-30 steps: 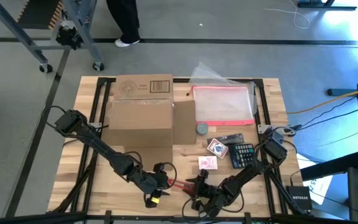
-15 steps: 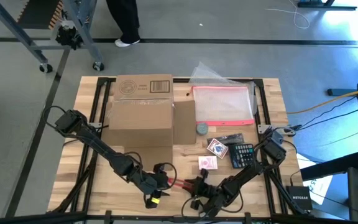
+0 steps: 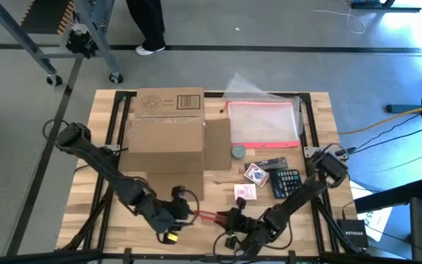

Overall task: Unpack boxes
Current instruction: Break down box until it is fully flat

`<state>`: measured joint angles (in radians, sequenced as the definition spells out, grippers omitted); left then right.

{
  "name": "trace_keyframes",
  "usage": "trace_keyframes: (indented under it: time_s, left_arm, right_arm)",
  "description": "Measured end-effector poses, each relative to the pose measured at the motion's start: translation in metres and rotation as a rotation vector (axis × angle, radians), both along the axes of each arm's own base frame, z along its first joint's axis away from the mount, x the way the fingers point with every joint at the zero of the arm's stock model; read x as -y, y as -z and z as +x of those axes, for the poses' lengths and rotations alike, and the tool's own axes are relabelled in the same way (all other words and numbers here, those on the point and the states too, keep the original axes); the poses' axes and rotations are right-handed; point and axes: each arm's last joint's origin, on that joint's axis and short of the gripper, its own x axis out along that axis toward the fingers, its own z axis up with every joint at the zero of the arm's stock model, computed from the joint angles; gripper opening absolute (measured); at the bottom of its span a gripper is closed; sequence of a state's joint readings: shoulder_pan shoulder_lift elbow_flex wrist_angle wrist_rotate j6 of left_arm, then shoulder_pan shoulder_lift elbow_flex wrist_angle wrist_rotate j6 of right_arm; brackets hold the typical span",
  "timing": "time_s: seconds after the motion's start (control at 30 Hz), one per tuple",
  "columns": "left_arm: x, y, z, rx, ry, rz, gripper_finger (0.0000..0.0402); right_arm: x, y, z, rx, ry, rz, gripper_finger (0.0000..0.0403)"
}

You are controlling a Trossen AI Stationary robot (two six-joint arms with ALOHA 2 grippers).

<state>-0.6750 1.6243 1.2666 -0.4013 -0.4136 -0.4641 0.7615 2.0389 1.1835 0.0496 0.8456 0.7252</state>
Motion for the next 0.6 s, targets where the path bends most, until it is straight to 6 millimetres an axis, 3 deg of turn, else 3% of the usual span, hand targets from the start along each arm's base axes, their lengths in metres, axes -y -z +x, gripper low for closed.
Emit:
trace_keyframes:
  time_s: [0.13,0.37,0.6]
  left_arm:
    - [-0.018,-0.03,-0.019,0.054,-0.066,0.085,0.014]
    - [-0.06,-0.074,-0.043,0.184,-0.184,0.2,0.014]
    - [-0.099,-0.094,-0.043,0.227,-0.267,0.263,0.014]
  right_arm:
    - [0.019,-0.041,-0.001,-0.014,-0.007,-0.034,0.0134]
    - [0.075,-0.128,-0.015,-0.031,-0.054,-0.123,0.0135]
    - [0.146,-0.191,-0.04,-0.023,0.008,-0.212,0.0135]
